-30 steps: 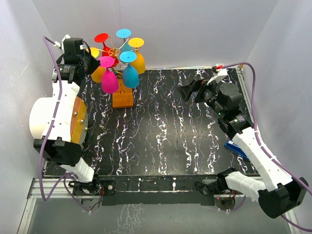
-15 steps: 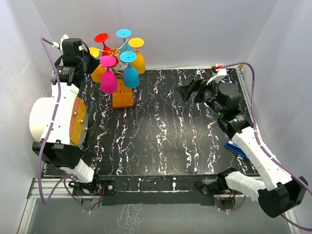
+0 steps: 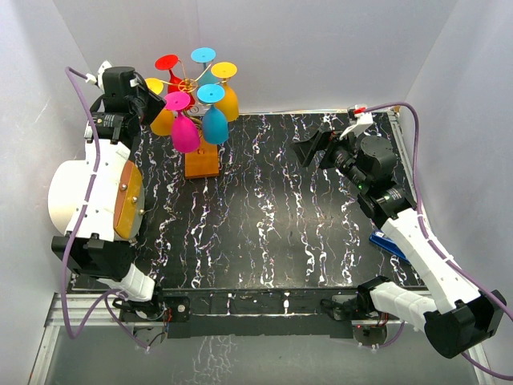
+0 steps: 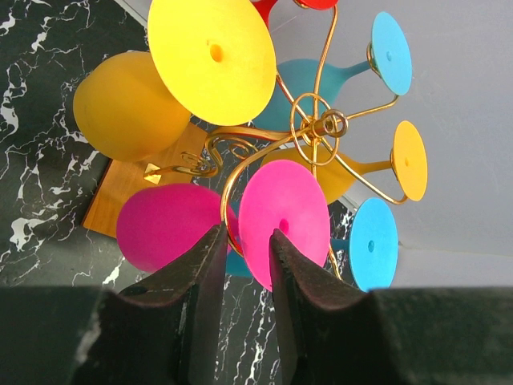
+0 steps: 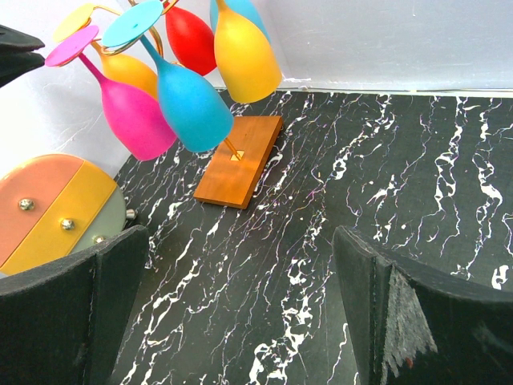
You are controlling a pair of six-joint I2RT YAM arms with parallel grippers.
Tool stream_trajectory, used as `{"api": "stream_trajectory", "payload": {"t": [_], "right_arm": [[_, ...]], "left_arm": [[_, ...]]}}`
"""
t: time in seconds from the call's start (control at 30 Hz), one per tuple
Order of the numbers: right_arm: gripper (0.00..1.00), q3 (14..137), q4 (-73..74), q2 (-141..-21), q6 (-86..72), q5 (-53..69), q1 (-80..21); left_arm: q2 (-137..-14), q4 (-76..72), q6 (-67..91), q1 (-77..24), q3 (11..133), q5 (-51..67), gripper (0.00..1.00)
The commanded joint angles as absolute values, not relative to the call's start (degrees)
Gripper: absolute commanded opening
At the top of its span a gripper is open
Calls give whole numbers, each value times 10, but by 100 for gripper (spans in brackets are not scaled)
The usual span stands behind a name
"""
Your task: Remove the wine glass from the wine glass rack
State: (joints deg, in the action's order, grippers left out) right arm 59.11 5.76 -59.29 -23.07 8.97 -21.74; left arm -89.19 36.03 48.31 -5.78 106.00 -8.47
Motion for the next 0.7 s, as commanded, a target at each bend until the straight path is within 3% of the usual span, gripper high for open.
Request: {"api": "stream_trajectory", "payload": {"t": [0.0,0.4,0.67], "right_arm": [[98,591,26,-583,-235,90,-217],[98,597,22,-591,-245,103,-217],[98,594,17,-593,-258,113,-217]], "left_arm": [[-857,353,484,-57,1057,-97,29],[-815,315,556,-56,982,-8,39],[-825,221,664,-56,922,77,40]]}}
